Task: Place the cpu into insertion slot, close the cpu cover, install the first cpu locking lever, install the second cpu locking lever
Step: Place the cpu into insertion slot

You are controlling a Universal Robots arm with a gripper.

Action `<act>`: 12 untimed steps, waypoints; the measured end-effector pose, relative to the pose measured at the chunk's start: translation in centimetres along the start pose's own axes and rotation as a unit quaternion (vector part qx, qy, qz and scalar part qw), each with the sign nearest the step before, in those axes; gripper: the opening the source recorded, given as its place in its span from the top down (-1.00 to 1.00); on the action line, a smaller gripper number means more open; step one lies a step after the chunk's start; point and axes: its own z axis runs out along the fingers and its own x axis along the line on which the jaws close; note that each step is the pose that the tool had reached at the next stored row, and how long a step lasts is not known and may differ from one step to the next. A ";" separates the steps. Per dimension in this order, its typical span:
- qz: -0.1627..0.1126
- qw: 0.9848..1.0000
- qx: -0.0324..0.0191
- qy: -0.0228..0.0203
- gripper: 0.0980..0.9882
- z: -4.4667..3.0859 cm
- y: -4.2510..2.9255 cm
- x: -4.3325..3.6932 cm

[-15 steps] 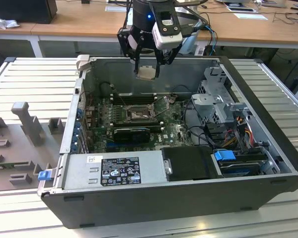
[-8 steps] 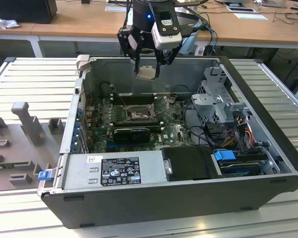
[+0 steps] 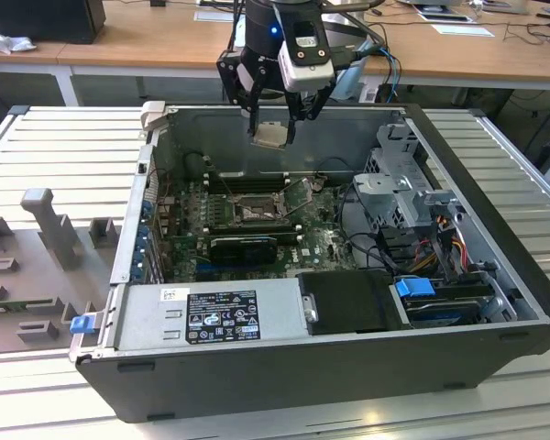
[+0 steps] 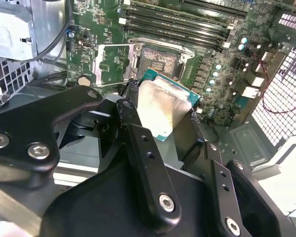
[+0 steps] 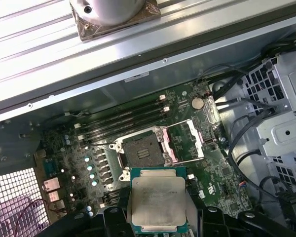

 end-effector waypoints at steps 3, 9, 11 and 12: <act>0.004 1.000 0.000 0.000 0.03 0.00 0.00 0.00; 0.013 1.000 0.000 -0.001 0.03 0.00 0.00 0.00; 0.017 1.000 0.000 -0.002 0.03 0.00 0.00 0.00; 0.018 1.000 0.000 -0.002 0.03 0.00 0.00 0.00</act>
